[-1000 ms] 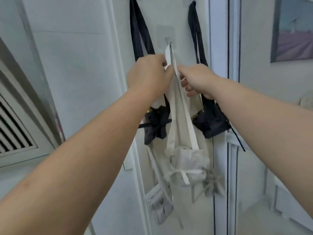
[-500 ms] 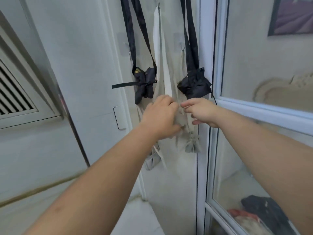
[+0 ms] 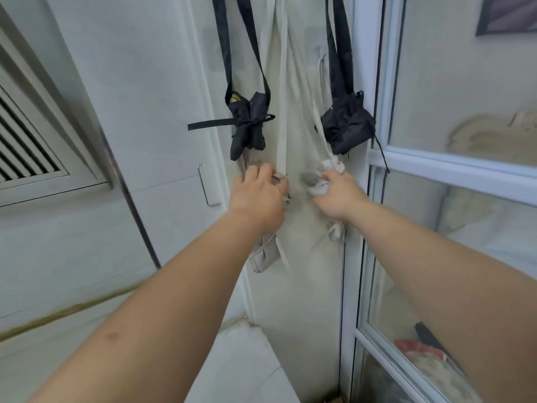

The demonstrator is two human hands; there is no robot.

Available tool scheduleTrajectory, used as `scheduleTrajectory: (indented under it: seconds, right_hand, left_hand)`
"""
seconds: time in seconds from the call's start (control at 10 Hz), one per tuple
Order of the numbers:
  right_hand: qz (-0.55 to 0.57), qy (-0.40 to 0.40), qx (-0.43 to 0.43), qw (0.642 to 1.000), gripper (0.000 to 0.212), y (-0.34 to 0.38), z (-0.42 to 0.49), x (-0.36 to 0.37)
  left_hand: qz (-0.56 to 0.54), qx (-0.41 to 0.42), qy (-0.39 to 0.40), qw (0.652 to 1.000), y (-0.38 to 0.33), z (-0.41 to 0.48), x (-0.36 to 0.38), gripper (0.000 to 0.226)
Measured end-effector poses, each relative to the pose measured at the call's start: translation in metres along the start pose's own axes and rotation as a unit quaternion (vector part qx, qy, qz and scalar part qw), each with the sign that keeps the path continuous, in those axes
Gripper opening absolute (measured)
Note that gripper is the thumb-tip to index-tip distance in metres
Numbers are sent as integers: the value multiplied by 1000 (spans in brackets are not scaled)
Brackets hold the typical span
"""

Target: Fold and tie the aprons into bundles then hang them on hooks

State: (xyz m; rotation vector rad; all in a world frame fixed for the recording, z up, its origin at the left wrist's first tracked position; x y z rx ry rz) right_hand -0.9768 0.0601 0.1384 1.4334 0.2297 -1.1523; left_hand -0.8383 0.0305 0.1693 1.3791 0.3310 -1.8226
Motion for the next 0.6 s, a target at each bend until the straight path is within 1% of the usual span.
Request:
scheduleTrajectory:
  seconds: [0.1, 0.2, 0.3, 0.4, 0.5, 0.6]
  right_hand:
    - [18, -9, 14, 1000, 58, -12, 1, -12]
    - [67, -12, 1, 998, 53, -13, -2, -19]
    - [88, -38, -11, 995, 47, -9, -12, -32]
    - [83, -46, -10, 995, 47, -3, -25, -40]
    - [96, -23, -19, 995, 42, 9, -45, -40]
    - [110, -12, -24, 994, 36, 21, -62, -35]
  left_hand:
    - [-77, 35, 64, 994, -25, 11, 16, 63]
    - [-138, 55, 93, 985, -38, 13, 21, 59]
    - [-187, 28, 53, 980, -31, 9, 11, 47]
    - [-231, 7, 28, 973, -20, -2, -2, 53]
    - [-266, -11, 9, 964, -9, -30, -22, 58]
    - [-281, -32, -9, 959, 2, -60, -36, 49]
Point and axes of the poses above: each hand's wrist, its own z-axis towards the middle knuckle, its own x-axis out of the palm, y = z × x, the point moved 10 cm from there along z, towards the middle knuckle, and after that the axes turned 1 degree about x, right-handed, at the moved point
